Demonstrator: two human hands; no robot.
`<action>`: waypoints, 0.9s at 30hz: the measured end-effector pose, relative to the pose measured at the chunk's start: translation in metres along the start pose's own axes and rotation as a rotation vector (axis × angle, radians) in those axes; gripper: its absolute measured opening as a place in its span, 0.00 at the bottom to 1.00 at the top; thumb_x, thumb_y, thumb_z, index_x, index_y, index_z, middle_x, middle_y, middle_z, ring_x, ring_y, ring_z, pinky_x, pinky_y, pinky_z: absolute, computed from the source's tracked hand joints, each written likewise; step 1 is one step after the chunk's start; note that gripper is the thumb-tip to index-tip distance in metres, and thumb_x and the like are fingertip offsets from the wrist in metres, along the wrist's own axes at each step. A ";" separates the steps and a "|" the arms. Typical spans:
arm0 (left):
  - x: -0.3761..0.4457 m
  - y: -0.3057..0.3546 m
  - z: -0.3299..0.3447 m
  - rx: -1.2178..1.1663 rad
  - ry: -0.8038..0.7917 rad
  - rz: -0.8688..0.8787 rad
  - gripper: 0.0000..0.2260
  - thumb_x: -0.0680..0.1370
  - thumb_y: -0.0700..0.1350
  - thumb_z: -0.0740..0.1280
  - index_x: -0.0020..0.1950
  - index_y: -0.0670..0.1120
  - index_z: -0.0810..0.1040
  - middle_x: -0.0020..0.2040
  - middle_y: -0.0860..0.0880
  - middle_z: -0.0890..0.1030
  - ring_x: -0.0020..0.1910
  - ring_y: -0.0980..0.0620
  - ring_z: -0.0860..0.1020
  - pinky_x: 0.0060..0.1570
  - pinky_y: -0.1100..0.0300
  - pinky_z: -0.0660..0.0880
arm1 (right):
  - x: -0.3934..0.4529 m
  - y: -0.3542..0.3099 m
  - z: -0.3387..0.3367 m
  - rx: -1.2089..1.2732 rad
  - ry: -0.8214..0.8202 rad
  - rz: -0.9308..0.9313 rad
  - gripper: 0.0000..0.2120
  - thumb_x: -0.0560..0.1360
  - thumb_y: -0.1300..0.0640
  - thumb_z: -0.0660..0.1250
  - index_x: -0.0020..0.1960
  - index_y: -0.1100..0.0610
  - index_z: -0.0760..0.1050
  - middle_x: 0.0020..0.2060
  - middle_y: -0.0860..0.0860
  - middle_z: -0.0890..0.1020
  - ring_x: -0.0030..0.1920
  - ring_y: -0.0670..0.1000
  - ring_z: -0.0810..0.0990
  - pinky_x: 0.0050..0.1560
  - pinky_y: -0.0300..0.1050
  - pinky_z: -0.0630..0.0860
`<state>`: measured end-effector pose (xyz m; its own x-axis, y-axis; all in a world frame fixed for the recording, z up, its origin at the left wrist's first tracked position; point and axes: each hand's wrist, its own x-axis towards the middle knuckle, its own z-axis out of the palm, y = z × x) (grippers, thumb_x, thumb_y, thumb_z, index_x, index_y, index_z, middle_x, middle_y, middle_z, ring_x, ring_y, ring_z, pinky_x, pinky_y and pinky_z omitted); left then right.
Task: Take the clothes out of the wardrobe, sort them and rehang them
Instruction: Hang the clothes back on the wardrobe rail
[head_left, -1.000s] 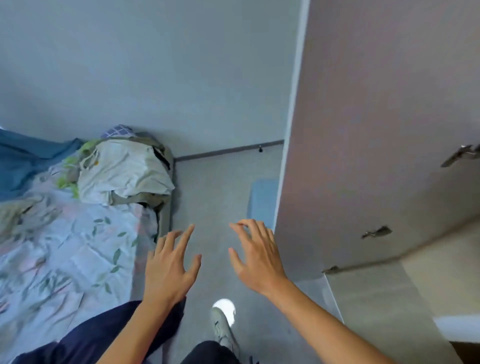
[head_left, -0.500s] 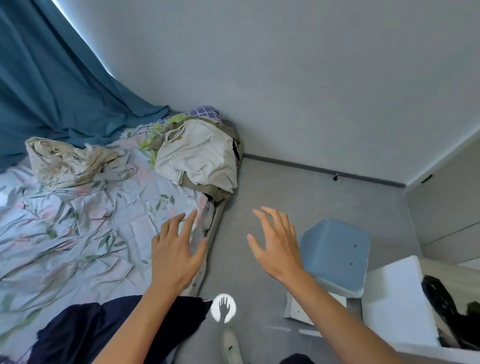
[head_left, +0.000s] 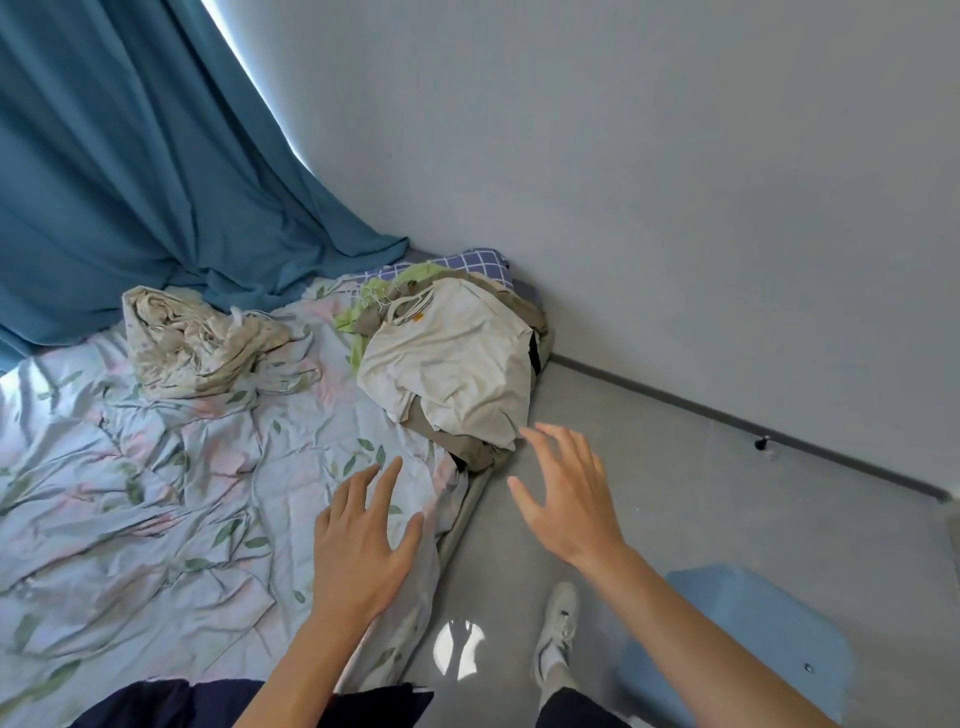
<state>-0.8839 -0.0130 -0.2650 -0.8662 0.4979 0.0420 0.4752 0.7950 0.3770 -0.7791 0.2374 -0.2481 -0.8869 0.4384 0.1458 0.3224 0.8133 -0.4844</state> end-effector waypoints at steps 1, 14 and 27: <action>0.021 0.005 0.002 0.013 -0.002 -0.016 0.31 0.80 0.65 0.58 0.82 0.58 0.63 0.75 0.54 0.70 0.74 0.47 0.69 0.65 0.46 0.71 | 0.022 0.010 0.000 0.004 -0.016 -0.002 0.27 0.77 0.40 0.64 0.73 0.47 0.70 0.70 0.46 0.72 0.71 0.53 0.70 0.67 0.54 0.71; 0.201 0.052 0.026 -0.061 0.054 -0.259 0.30 0.80 0.66 0.55 0.82 0.59 0.62 0.71 0.56 0.71 0.71 0.50 0.70 0.62 0.47 0.73 | 0.273 0.089 0.001 0.015 -0.179 -0.179 0.28 0.77 0.40 0.64 0.74 0.49 0.70 0.69 0.46 0.73 0.70 0.51 0.70 0.68 0.53 0.72; 0.411 0.001 0.063 -0.101 0.021 -0.445 0.32 0.79 0.67 0.54 0.80 0.54 0.67 0.70 0.51 0.74 0.69 0.46 0.71 0.61 0.43 0.72 | 0.503 0.108 0.069 -0.073 -0.343 -0.242 0.28 0.78 0.40 0.62 0.75 0.47 0.68 0.70 0.45 0.72 0.71 0.51 0.68 0.70 0.55 0.70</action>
<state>-1.2298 0.2143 -0.3055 -0.9861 0.1079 -0.1262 0.0399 0.8916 0.4510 -1.2135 0.5197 -0.2863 -0.9946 0.0890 -0.0537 0.1032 0.9073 -0.4076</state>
